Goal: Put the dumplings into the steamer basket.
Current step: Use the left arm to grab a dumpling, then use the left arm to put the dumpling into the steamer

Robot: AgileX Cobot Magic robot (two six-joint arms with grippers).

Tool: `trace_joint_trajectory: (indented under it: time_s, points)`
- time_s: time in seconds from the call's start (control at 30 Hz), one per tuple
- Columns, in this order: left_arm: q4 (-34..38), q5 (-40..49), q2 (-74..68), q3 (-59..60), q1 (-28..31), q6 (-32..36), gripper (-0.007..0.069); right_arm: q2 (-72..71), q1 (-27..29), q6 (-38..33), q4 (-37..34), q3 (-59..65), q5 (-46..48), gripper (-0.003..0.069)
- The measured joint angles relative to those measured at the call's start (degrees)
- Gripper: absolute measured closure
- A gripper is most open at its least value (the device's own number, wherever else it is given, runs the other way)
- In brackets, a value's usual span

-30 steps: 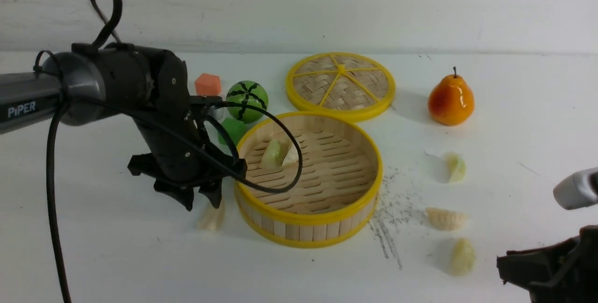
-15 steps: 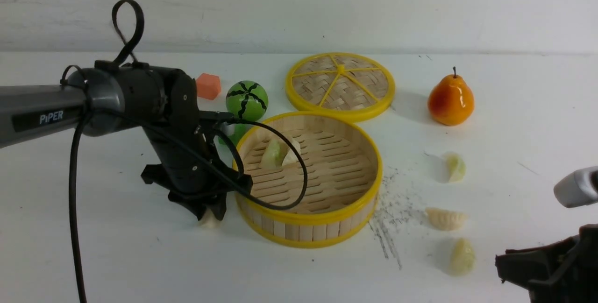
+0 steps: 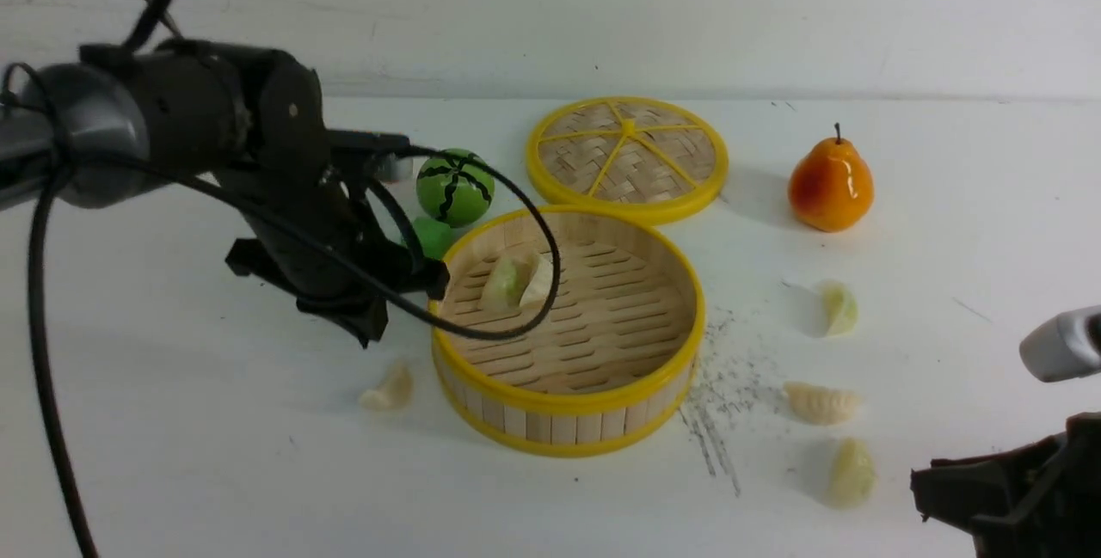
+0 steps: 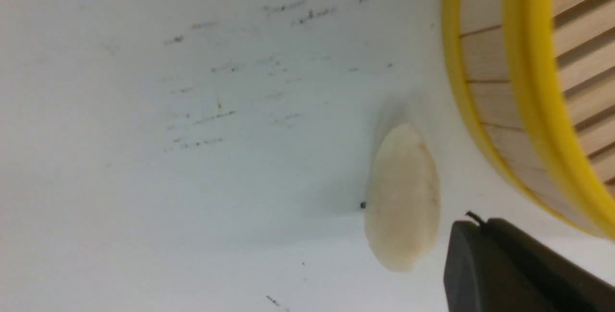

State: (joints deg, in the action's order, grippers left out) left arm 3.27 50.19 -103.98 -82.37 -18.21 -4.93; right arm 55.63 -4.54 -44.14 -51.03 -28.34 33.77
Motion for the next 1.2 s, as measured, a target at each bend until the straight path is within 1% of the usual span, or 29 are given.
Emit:
trace_joint_trajectory:
  time_s: [0.17,0.27,0.3,0.33,0.37,0.5,0.53,0.6,0.7,0.8,0.83,1.07,1.13,1.17,1.2]
  points:
    - [1.2,-0.6,0.1,-0.4,0.0,0.0,0.0637,0.0,0.0,0.0,-0.2,0.0,0.0,0.0517]
    - [1.0,-1.0,-1.7,-0.4,0.0,0.0,0.0613,0.0,0.0,0.0,-0.5,0.0,0.0,0.0515]
    - [0.8,-1.1,-2.6,-0.4,0.0,0.0,0.0587,0.0,0.0,0.0,-0.9,0.0,0.0,0.0514]
    - [0.6,-1.1,-4.3,-0.4,0.0,0.0,0.0519,0.0,0.0,0.0,-1.3,0.0,0.0,0.0513]
    - [0.6,-1.1,-4.3,-0.4,0.0,0.0,0.0519,0.0,0.0,0.0,-1.3,0.0,0.0,0.0513]
    - [0.4,-1.9,-8.0,-0.4,0.0,0.0,0.0353,0.0,0.0,0.0,-1.3,0.0,0.0,0.0513]
    - [0.4,-2.1,-8.8,-0.4,0.0,0.0,0.0323,0.0,0.0,0.0,-1.3,0.0,0.0,0.0513]
    - [0.4,-2.4,-10.2,-0.4,0.0,0.0,0.0291,0.0,0.0,0.0,-1.3,0.0,0.0,0.0513]
    - [0.4,-2.8,-12.2,-0.4,0.0,0.0,0.0284,0.0,0.0,0.0,-1.3,0.0,0.0,0.0512]
    - [0.4,-2.6,-13.4,-0.7,0.0,0.0,0.0347,0.0,0.0,0.0,-1.3,0.0,0.0,0.051]
    - [0.4,-2.6,-13.5,-0.8,0.0,-0.1,0.0353,0.0,0.0,0.0,-1.3,0.0,0.0,0.051]
    - [-0.3,-0.3,-13.2,-1.6,0.0,-0.4,0.0355,0.0,0.0,0.0,-1.5,0.0,0.0,0.051]
    - [-0.5,0.0,-12.9,-1.8,0.0,-0.4,0.0363,0.0,0.0,0.0,-1.5,0.0,0.0,0.051]
    - [-1.0,1.3,-11.6,-2.4,0.0,-0.4,0.0385,0.0,0.0,0.0,-1.5,0.0,0.0,0.051]
    - [-1.1,1.9,-10.6,-2.9,0.0,-0.5,0.0384,0.0,0.0,0.0,-1.5,0.0,0.0,0.0509]
